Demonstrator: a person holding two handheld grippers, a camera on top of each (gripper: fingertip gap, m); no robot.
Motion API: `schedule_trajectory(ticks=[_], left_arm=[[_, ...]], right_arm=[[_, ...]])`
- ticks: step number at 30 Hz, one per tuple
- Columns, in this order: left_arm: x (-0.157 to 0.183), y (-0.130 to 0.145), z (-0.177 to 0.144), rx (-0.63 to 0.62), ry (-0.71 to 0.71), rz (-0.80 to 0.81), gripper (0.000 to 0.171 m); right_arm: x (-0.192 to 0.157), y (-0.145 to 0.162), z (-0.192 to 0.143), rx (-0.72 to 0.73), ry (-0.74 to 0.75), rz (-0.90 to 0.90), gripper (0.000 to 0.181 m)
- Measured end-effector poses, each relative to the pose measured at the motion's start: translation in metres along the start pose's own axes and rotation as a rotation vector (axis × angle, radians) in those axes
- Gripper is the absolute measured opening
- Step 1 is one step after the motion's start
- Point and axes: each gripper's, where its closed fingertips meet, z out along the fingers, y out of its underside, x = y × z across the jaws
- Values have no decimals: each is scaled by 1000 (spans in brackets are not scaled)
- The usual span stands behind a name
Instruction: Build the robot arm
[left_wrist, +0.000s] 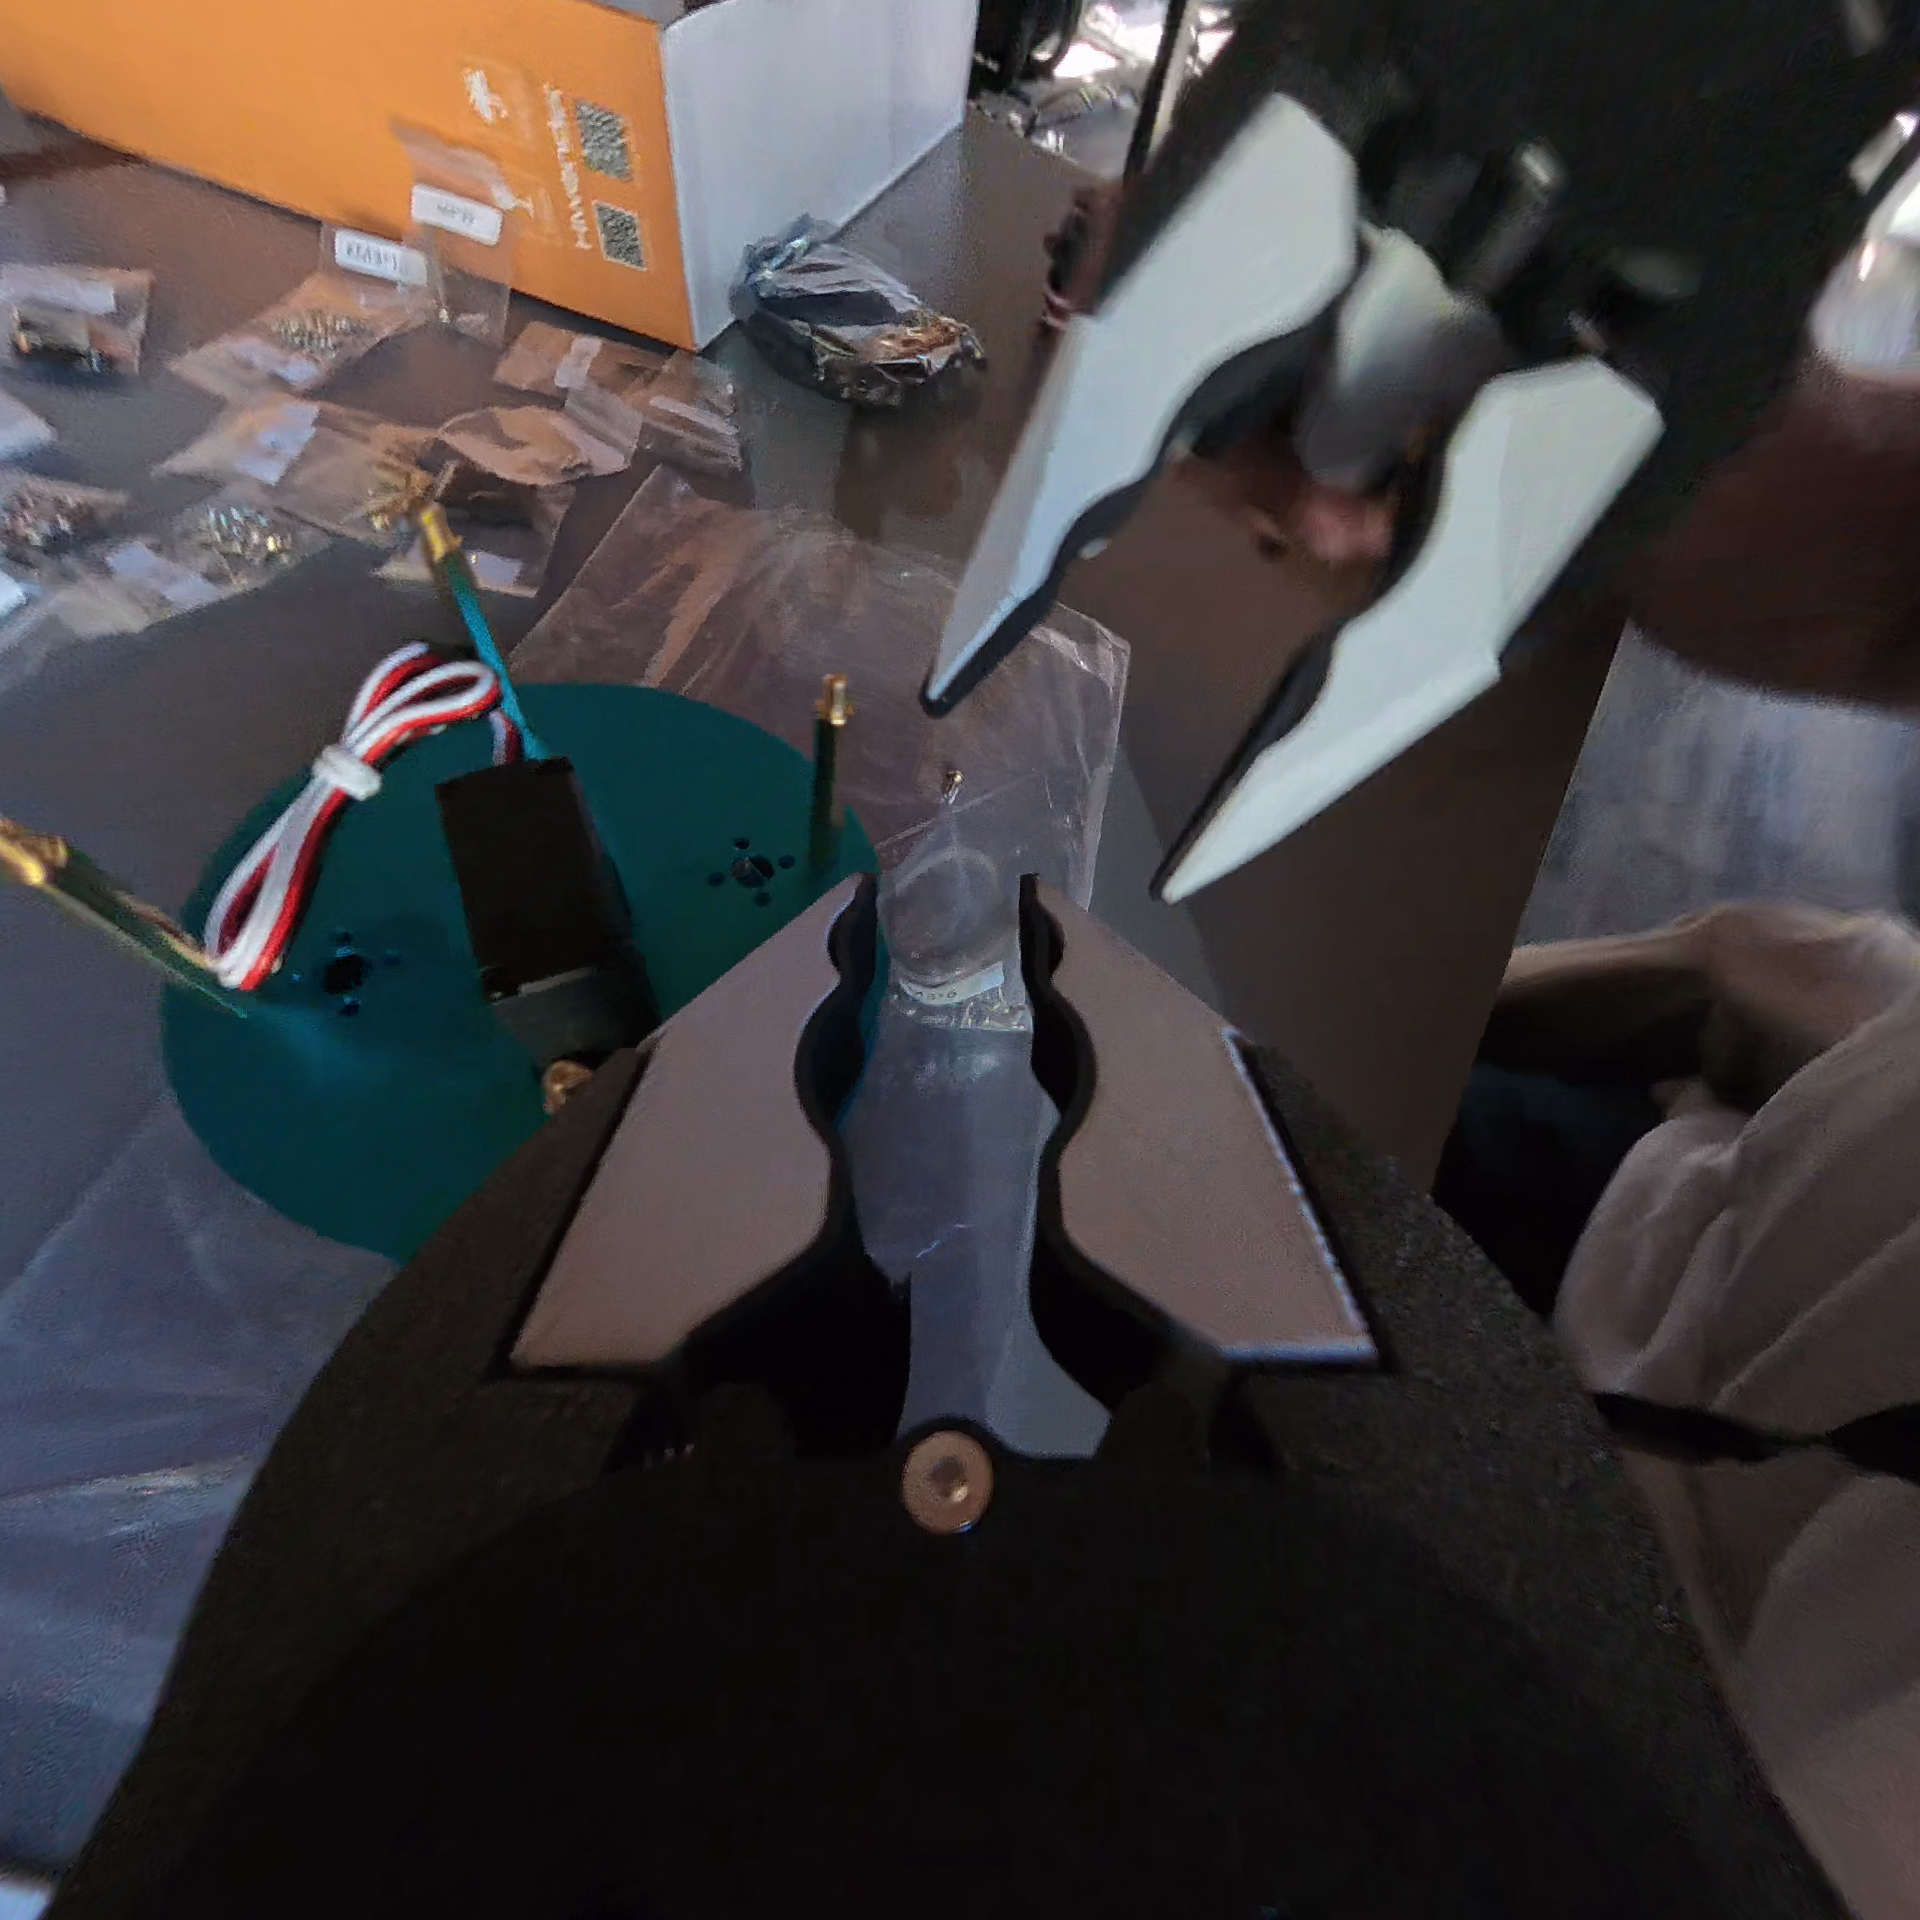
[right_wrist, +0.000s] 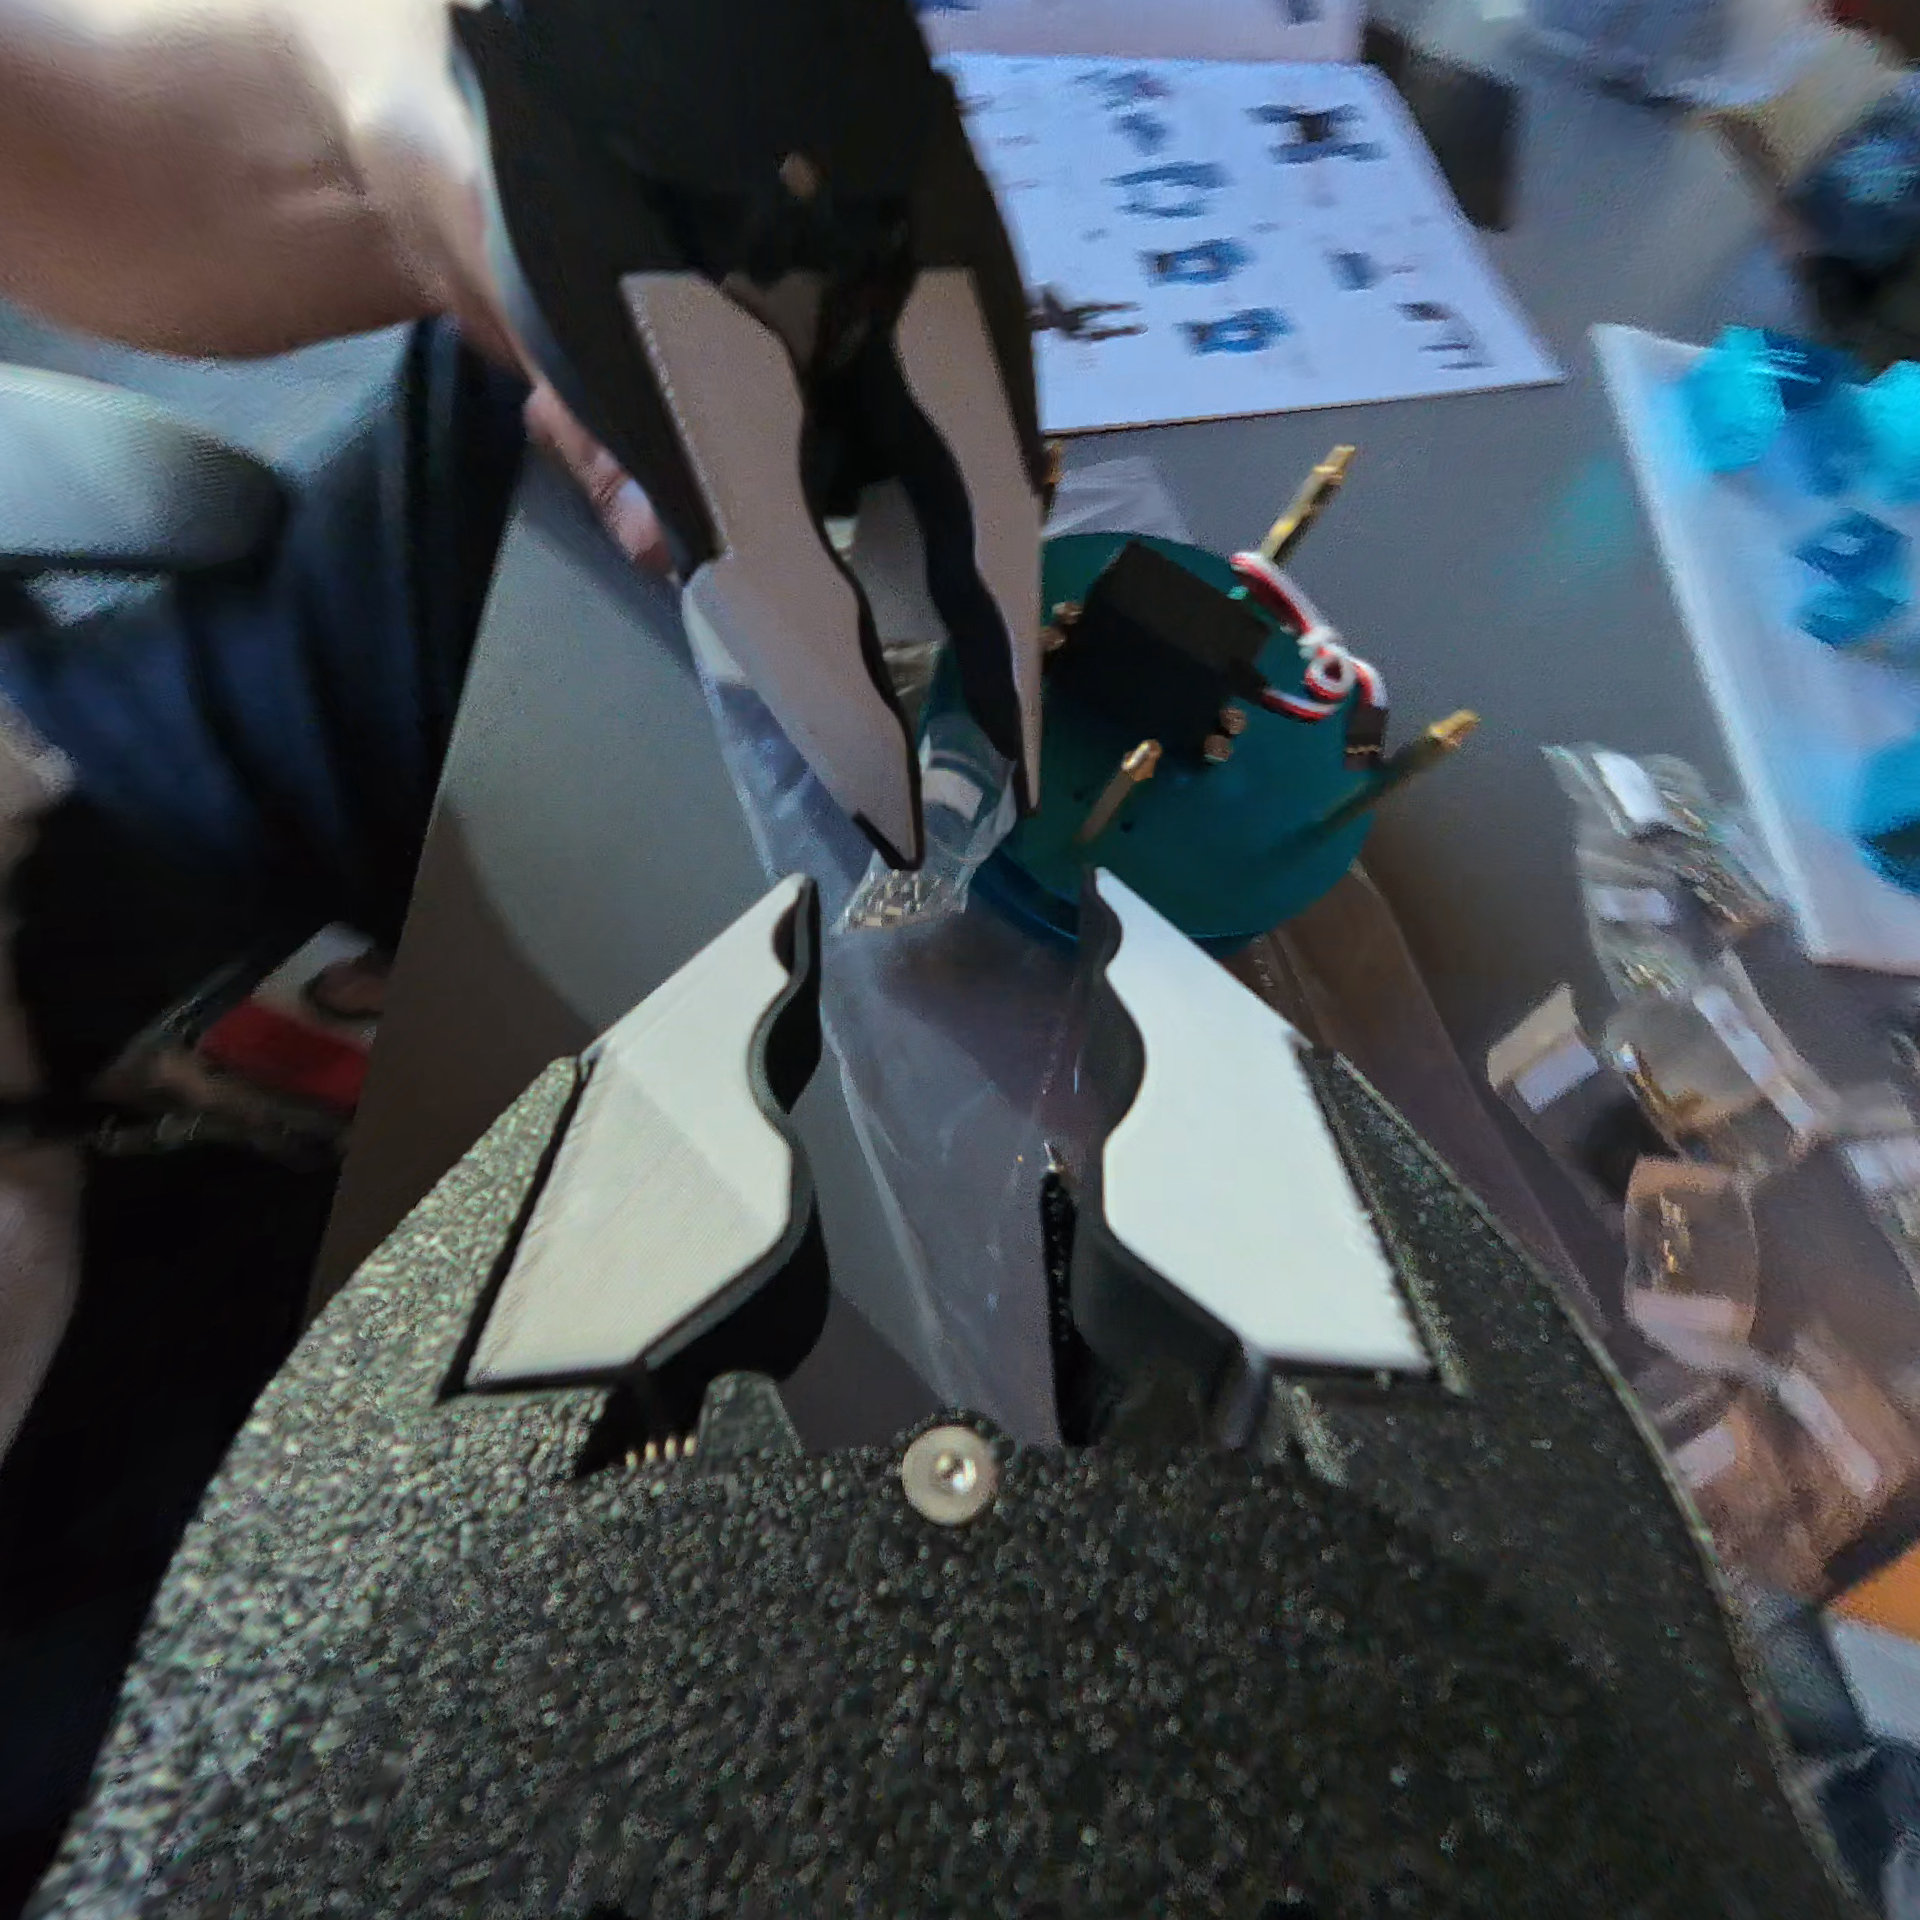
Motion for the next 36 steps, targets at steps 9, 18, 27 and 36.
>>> schedule_trajectory(ticks=[9,18,27,36], left_arm=[[11,-10,4,88,51,-233,28],[25,-35,-34,262,181,-224,52],[76,-37,-55,240,654,-171,45],[89,-42,-54,253,819,-247,26]], right_arm=[[-7,2,12,109,419,369,34],[-16,-3,-9,236,252,404,8],[-55,-46,-53,570,-435,389,7],[-64,-52,-54,501,-482,258,7]])
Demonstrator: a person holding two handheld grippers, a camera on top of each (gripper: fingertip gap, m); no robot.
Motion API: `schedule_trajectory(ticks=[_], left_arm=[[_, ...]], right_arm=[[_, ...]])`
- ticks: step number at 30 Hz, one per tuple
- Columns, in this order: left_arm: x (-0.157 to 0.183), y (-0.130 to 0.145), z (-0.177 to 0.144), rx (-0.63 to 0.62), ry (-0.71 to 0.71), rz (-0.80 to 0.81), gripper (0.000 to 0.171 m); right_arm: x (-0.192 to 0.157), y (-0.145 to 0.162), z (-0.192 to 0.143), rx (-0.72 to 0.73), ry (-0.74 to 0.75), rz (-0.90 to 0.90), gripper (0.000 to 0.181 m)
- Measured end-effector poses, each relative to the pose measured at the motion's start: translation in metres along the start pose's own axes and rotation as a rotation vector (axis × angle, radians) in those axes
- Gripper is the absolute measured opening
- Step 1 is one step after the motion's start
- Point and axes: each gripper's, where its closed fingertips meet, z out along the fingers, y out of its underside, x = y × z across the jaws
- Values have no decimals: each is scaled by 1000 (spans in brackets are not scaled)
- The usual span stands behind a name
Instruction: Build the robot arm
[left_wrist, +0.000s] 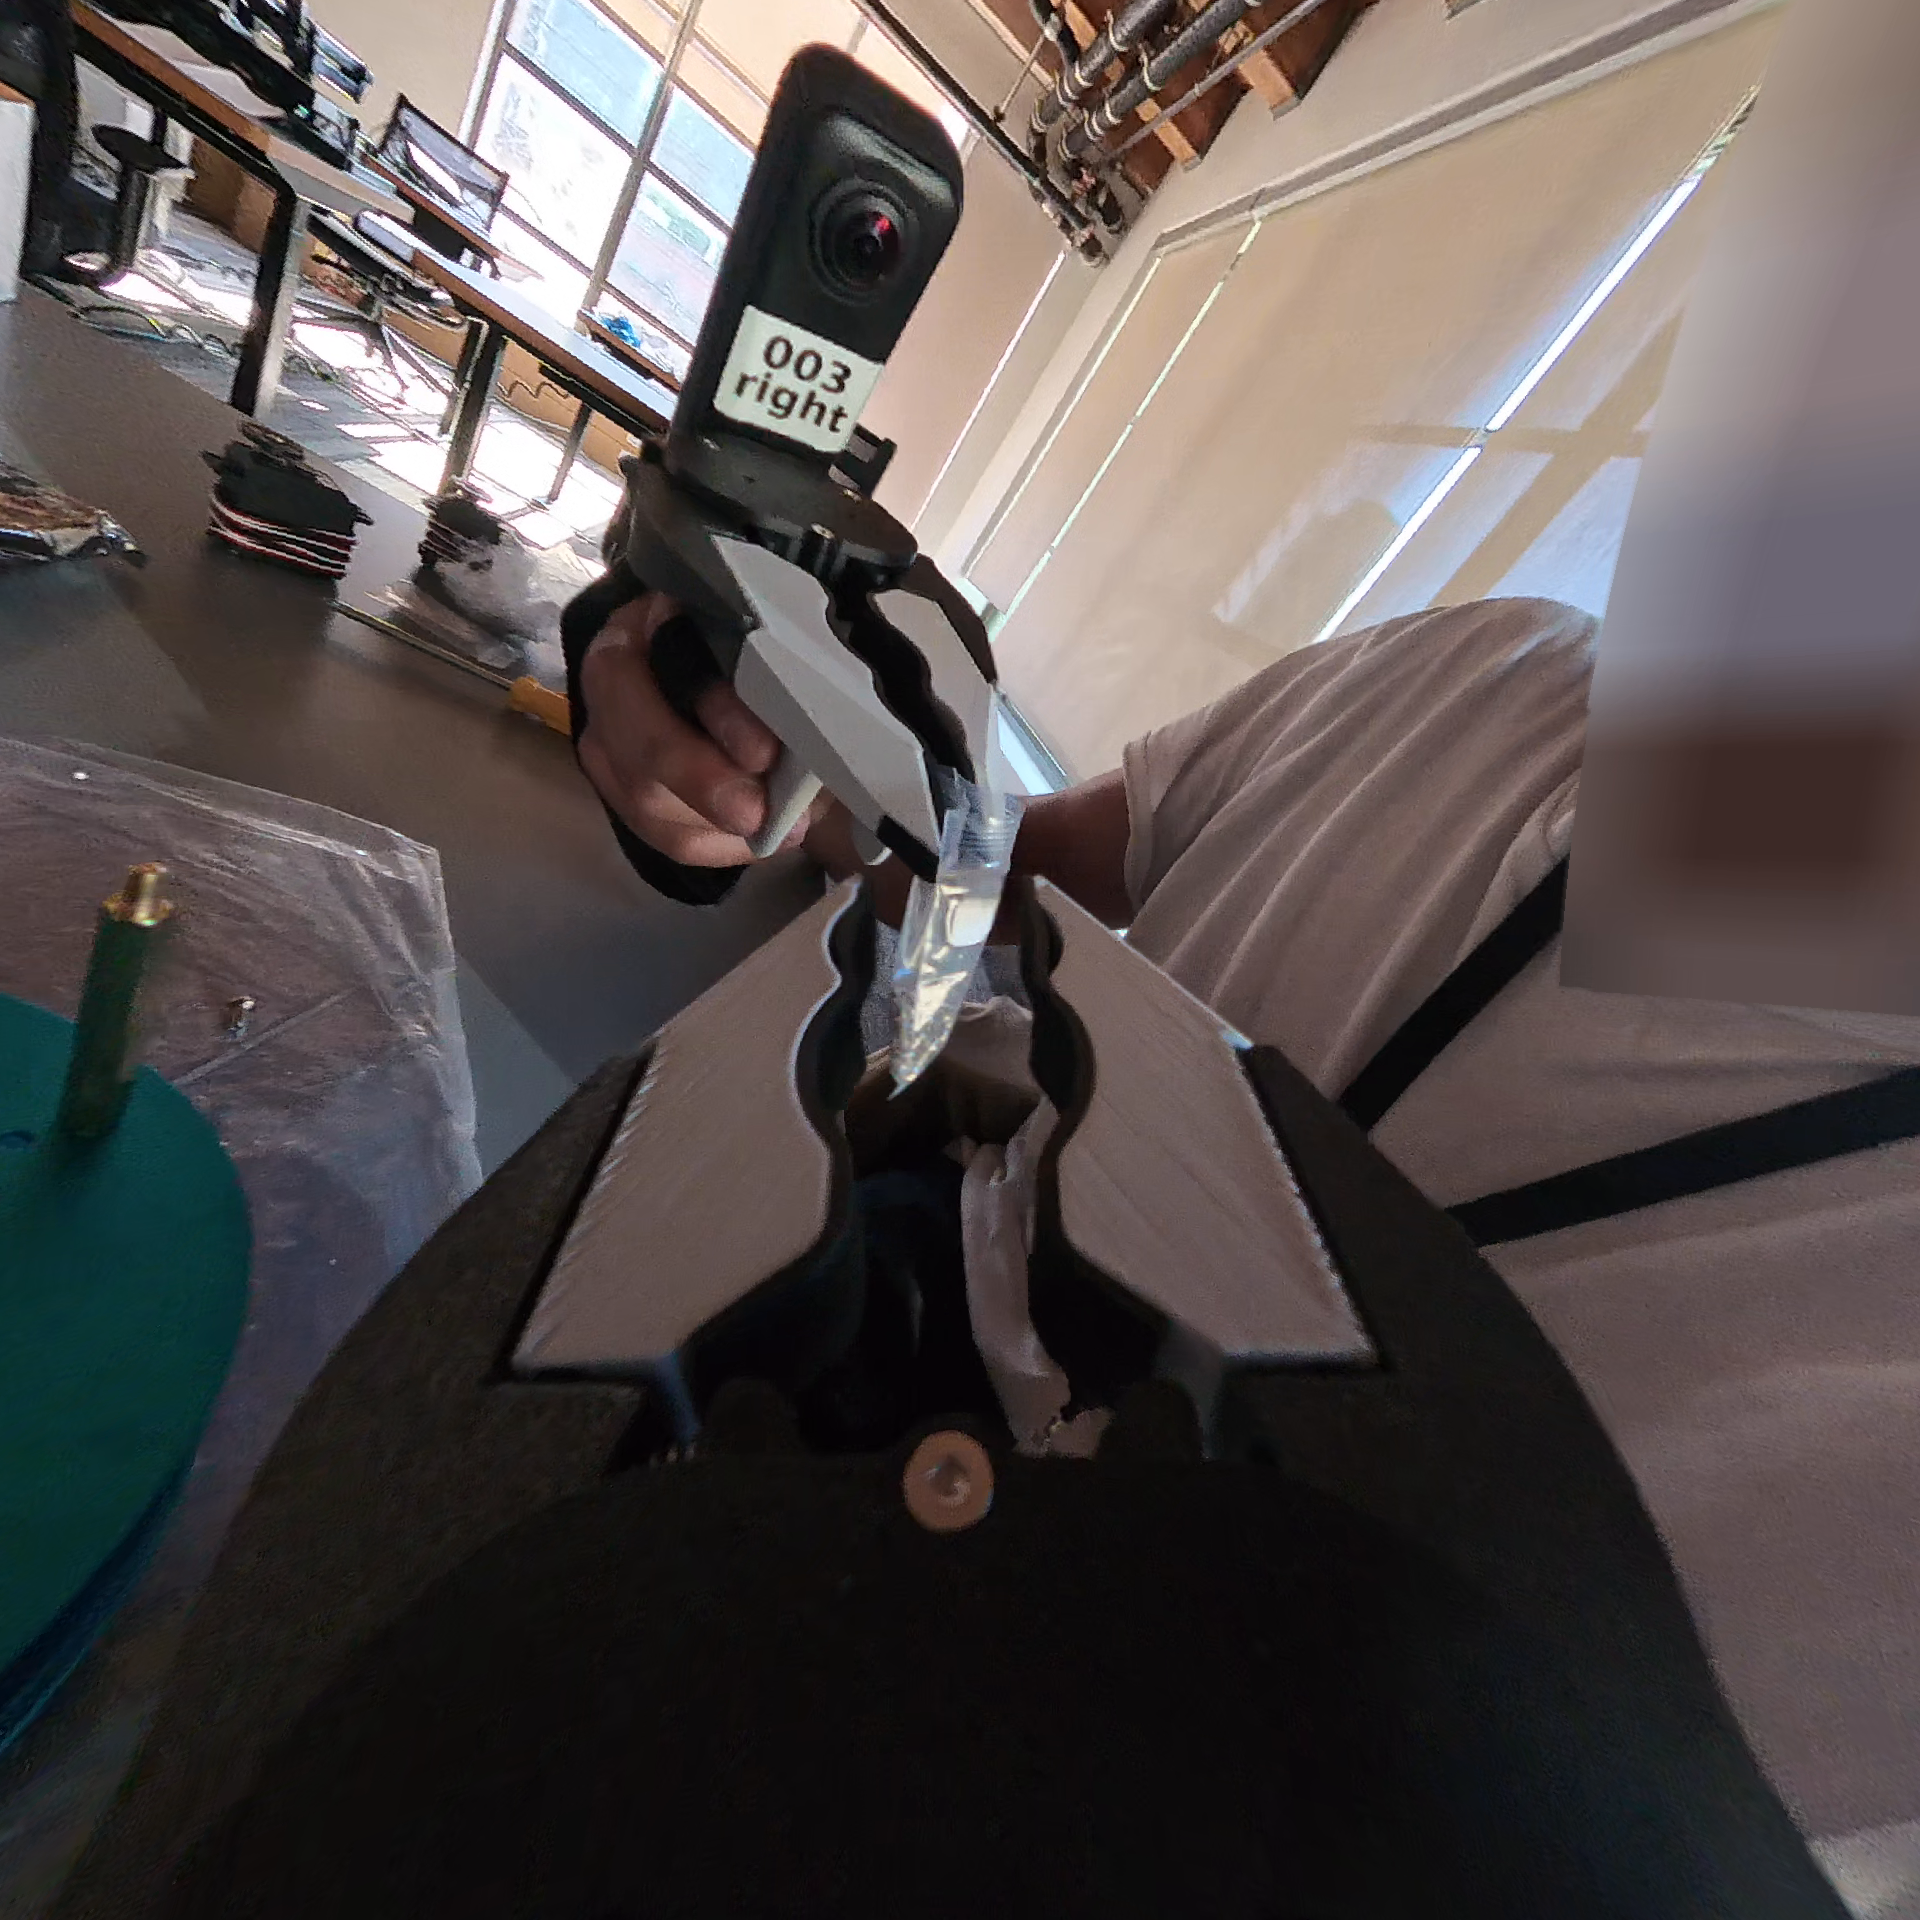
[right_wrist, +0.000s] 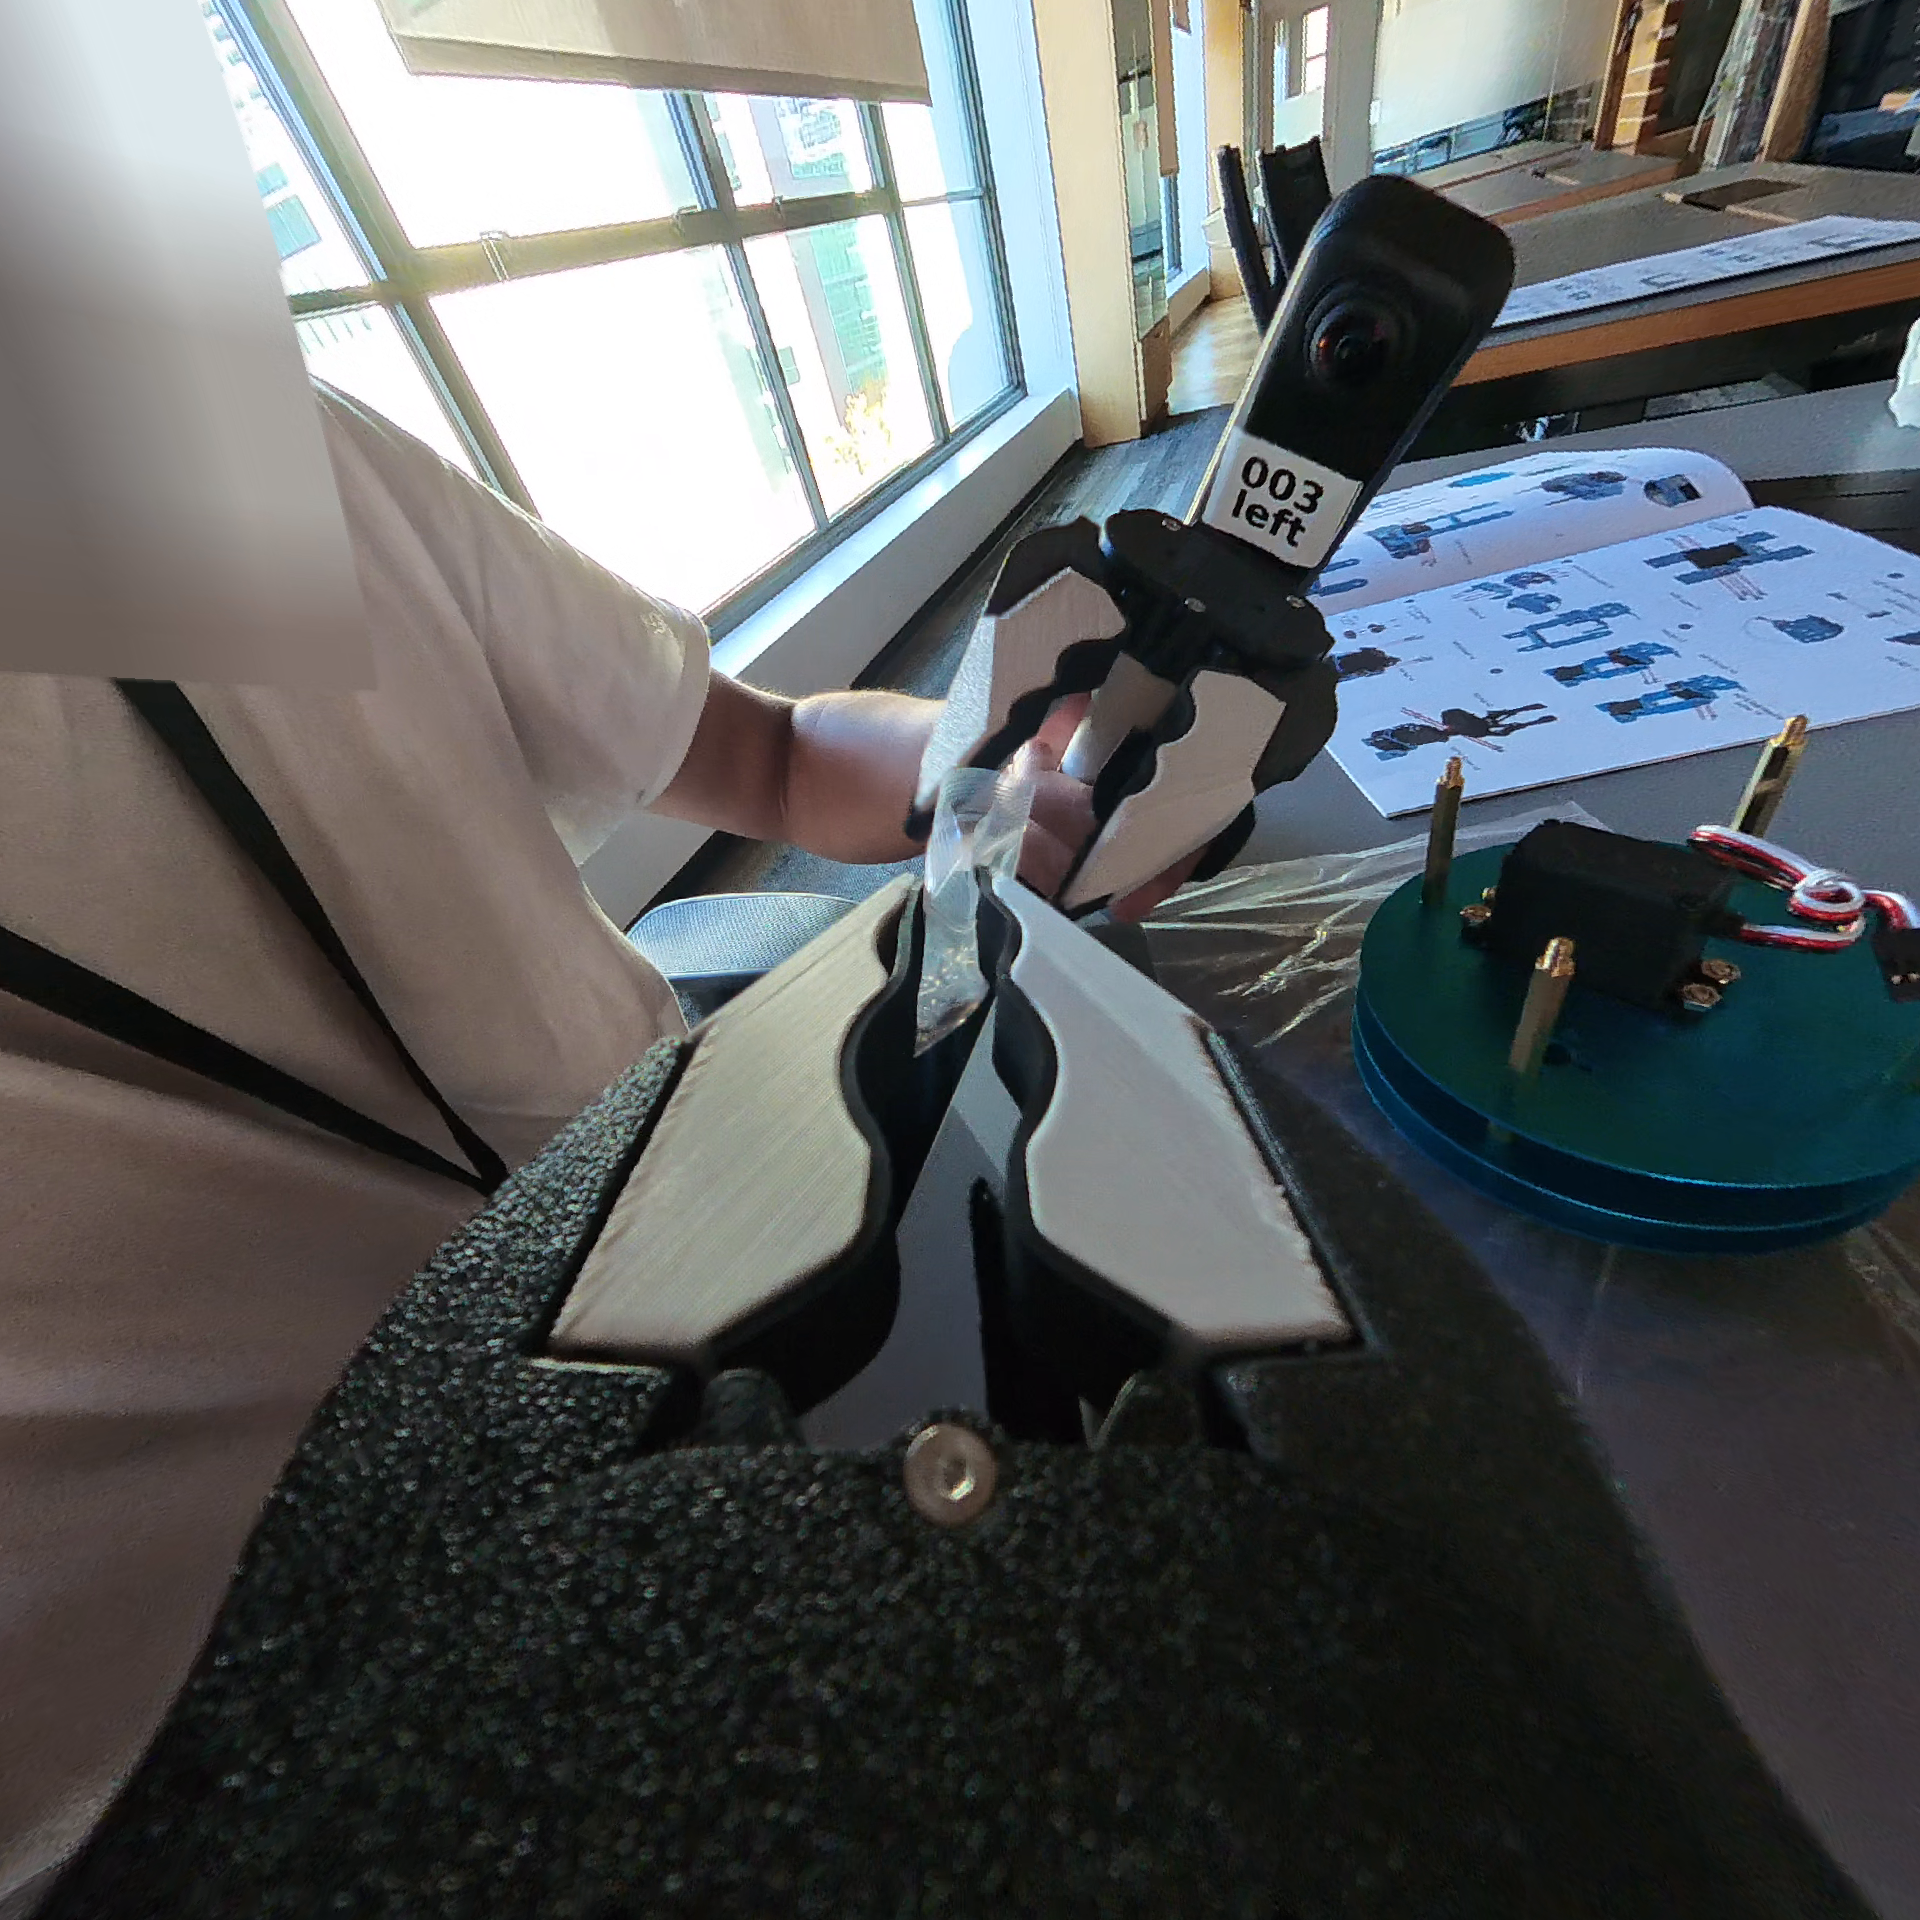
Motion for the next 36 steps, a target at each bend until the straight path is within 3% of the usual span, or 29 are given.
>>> schedule_trajectory(ticks=[1,8,15,25,29,31,36], left_arm=[[-1,1,0,1,-5,12,15],[-6,4,0,7,-61,80,0],[-19,-4,-3,72,-224,208,0],[-20,-4,-1,87,-233,186,0],[-22,-4,0,84,-242,183,2],[-21,-5,2,81,-248,212,17],[-20,-5,9,53,-249,257,11]], right_arm=[[0,1,0,-9,-3,5,7],[10,4,-4,5,29,39,9],[36,9,-16,91,198,175,22],[26,4,-18,147,176,155,1],[27,4,-19,153,178,158,0],[26,4,-19,150,173,164,0],[24,5,-18,140,155,164,0]])
